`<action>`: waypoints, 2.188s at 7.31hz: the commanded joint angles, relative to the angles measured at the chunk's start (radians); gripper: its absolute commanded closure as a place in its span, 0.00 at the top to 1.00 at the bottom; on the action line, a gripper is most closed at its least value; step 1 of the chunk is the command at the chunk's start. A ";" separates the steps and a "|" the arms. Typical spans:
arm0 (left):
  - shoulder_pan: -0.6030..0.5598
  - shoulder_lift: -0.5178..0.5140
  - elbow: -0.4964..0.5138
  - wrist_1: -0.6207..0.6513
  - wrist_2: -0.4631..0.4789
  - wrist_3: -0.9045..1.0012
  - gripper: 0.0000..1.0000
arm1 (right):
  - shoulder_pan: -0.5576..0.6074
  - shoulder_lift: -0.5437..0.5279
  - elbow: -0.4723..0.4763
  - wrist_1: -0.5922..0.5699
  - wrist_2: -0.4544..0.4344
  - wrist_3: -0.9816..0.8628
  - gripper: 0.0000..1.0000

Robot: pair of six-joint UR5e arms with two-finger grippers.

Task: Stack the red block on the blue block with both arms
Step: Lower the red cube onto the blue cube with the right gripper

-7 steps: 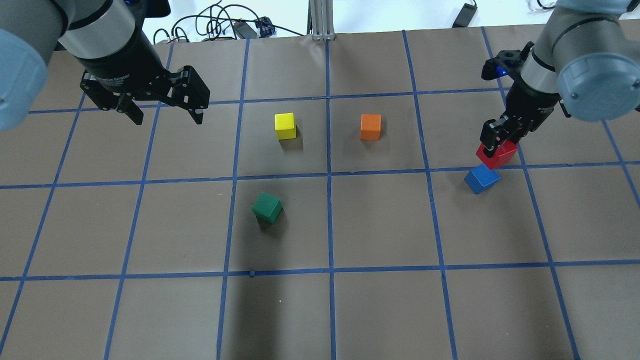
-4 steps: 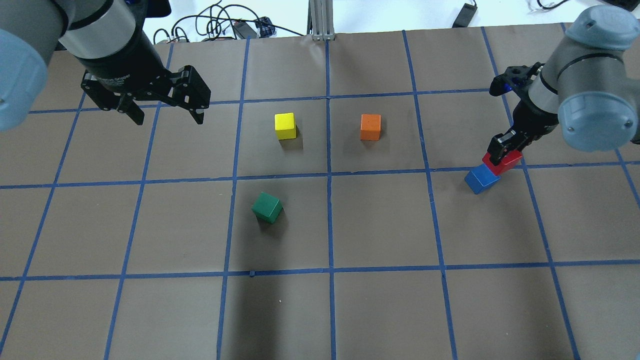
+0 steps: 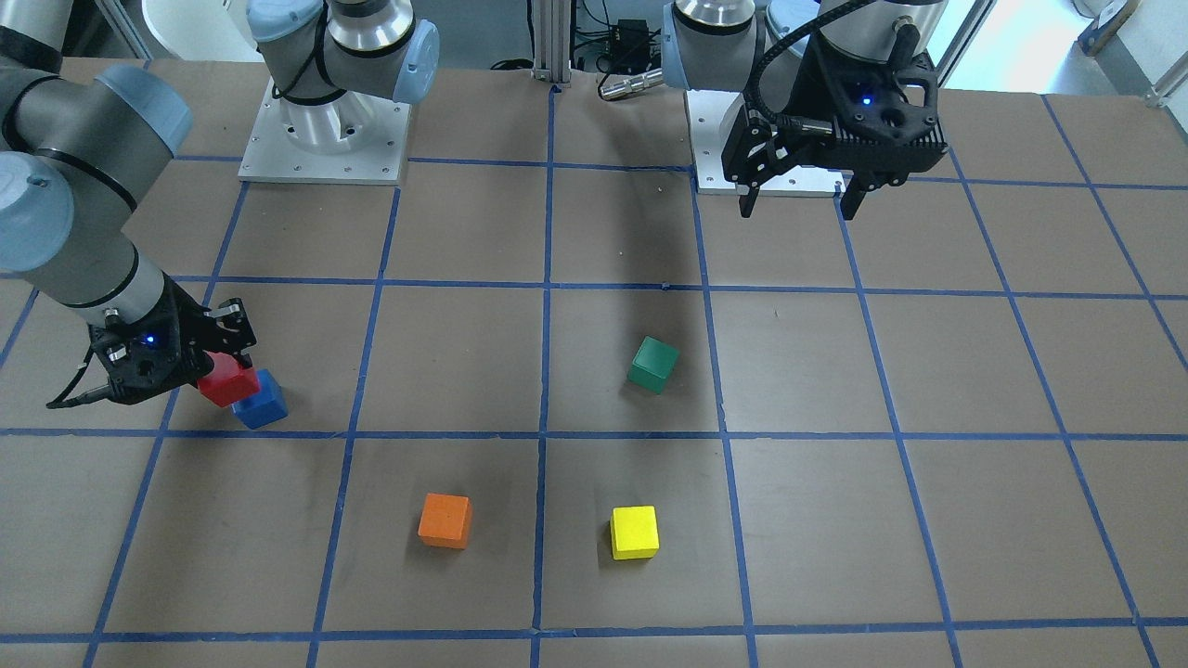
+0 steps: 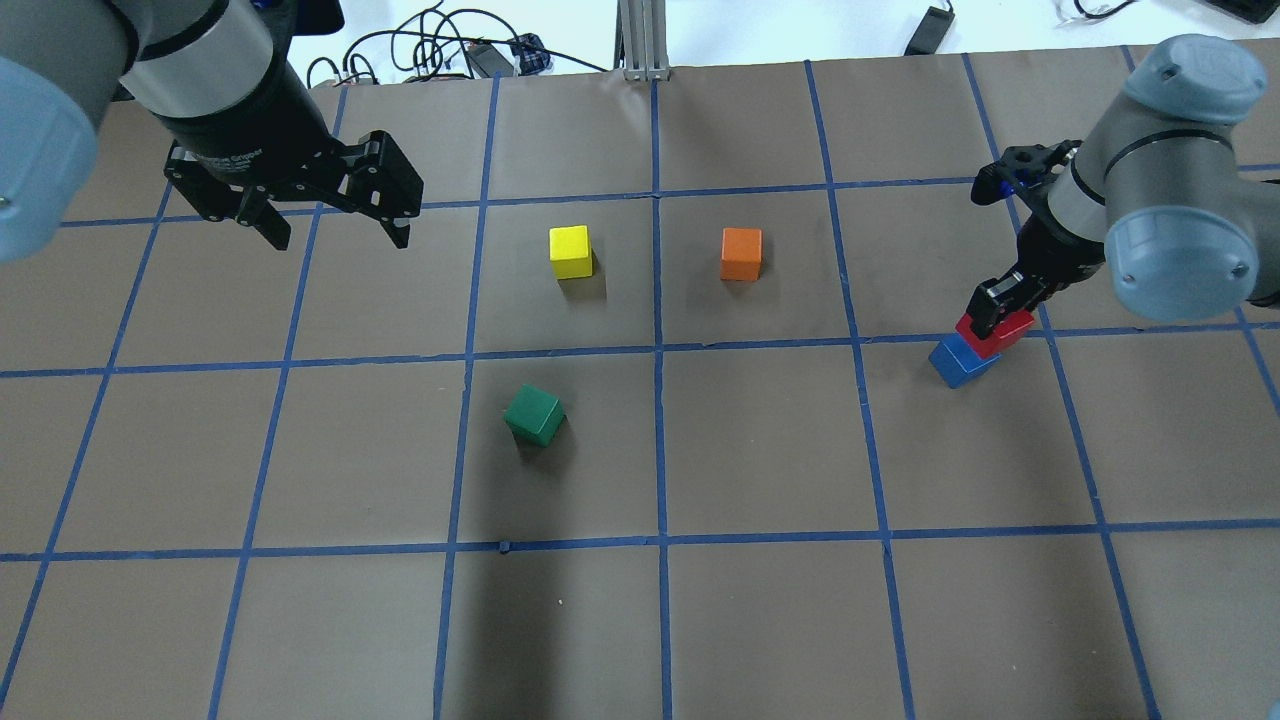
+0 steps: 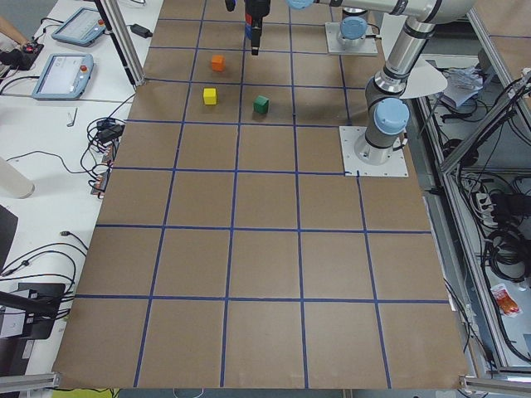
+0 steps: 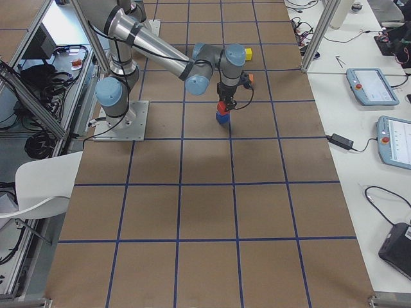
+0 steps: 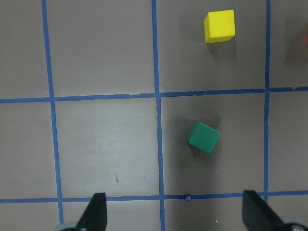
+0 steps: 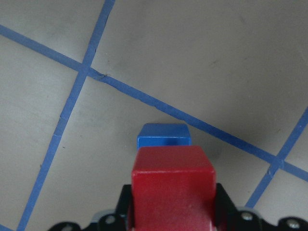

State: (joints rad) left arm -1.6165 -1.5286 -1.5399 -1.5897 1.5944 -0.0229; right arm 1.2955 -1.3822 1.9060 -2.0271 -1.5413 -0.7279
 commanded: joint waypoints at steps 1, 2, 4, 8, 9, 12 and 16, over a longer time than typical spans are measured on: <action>0.003 -0.004 0.006 0.004 -0.002 0.001 1.00 | 0.001 0.005 0.001 0.001 0.000 0.001 0.00; 0.001 -0.004 0.010 0.002 0.002 0.003 1.00 | 0.001 0.006 0.005 0.001 0.000 0.002 0.00; 0.004 -0.002 0.007 0.004 0.004 0.000 1.00 | 0.001 0.020 0.013 -0.016 0.001 0.002 0.00; 0.004 -0.004 0.004 0.004 0.002 0.000 1.00 | 0.002 0.034 0.011 -0.024 0.001 0.004 0.29; 0.004 -0.015 0.017 0.008 0.001 0.000 1.00 | 0.002 0.035 0.011 -0.024 0.000 0.005 0.32; 0.004 -0.010 0.001 0.011 -0.001 0.001 1.00 | 0.004 0.035 0.013 -0.024 0.000 0.005 0.68; 0.003 -0.005 0.001 0.011 -0.001 0.001 1.00 | 0.005 0.032 0.007 -0.024 0.001 0.016 1.00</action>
State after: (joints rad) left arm -1.6138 -1.5346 -1.5382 -1.5785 1.5940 -0.0216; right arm 1.2997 -1.3487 1.9170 -2.0509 -1.5408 -0.7190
